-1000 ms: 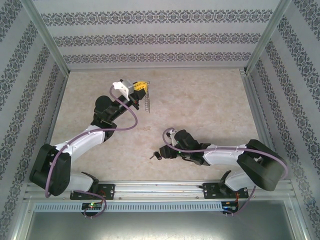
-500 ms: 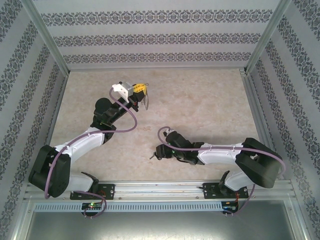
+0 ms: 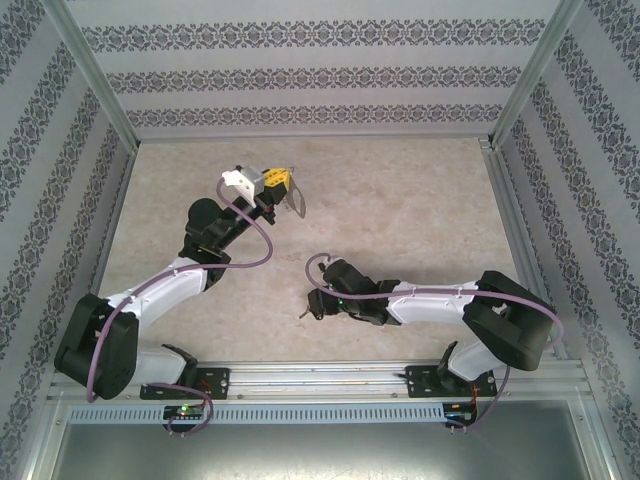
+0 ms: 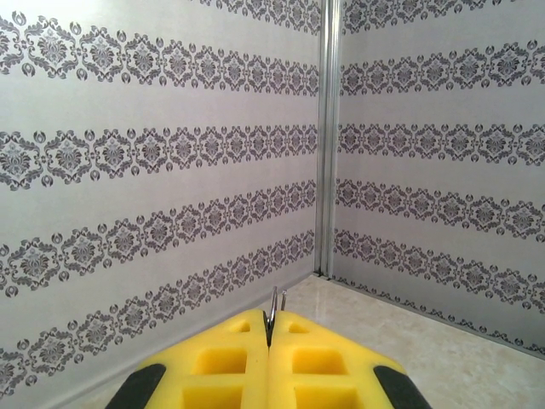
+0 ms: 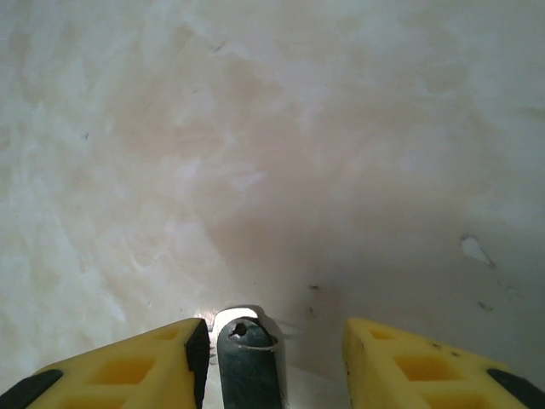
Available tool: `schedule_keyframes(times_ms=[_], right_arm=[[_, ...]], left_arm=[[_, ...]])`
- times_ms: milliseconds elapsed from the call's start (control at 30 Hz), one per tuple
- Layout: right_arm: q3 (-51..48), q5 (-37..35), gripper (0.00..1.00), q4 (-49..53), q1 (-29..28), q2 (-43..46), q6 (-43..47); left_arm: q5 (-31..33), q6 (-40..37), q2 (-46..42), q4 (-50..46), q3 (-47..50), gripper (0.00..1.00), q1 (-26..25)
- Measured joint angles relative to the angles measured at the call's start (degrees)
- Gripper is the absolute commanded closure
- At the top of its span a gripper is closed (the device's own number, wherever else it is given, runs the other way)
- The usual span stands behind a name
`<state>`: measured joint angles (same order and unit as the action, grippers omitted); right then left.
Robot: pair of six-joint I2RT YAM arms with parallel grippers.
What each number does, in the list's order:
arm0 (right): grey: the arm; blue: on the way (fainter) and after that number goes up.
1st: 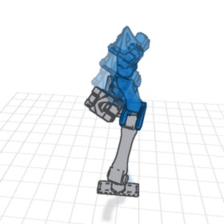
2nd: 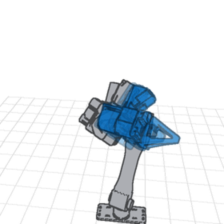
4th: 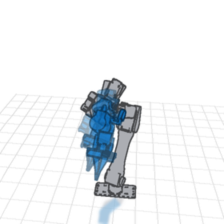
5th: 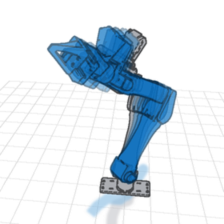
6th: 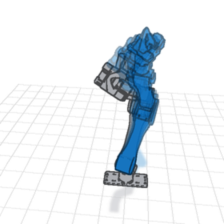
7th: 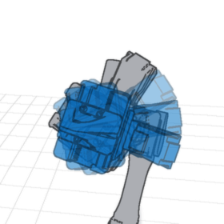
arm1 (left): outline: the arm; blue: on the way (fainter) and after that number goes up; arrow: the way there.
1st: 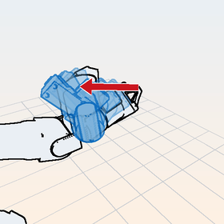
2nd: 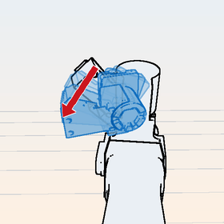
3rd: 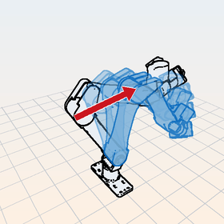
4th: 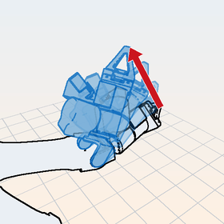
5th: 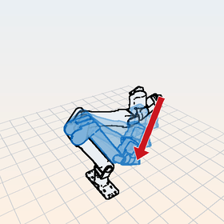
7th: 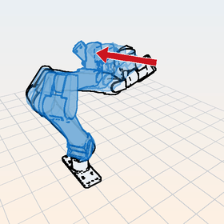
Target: Put the keys on the keyring
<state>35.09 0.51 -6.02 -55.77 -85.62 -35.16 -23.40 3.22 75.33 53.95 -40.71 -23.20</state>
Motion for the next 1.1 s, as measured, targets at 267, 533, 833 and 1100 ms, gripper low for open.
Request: schedule_keyframes(times_ms=[267, 533, 833, 1100], right_arm=[[0.0, 3.6, 0.49, -0.2, 1.1, 0.2, 17.8], [0.0, 9.1, 0.50, -0.2, 4.4, 0.2, 25.2], [0.5, 13.0, 0.52, -0.2, 4.4, -4.0, 28.2], [2.8, 13.9, 0.66, -1.0, 4.7, -7.2, 29.7]], left_arm=[[0.1, 0.0, -0.7, 0.0, 0.0, 1.00, 0.0], [-0.1, 0.0, -0.8, 0.0, 0.0, 1.00, 0.0], [-0.1, 0.0, -0.8, 0.0, 0.0, 1.00, 0.0], [-0.1, 0.2, -0.8, 0.0, 0.0, 1.00, 0.0]])
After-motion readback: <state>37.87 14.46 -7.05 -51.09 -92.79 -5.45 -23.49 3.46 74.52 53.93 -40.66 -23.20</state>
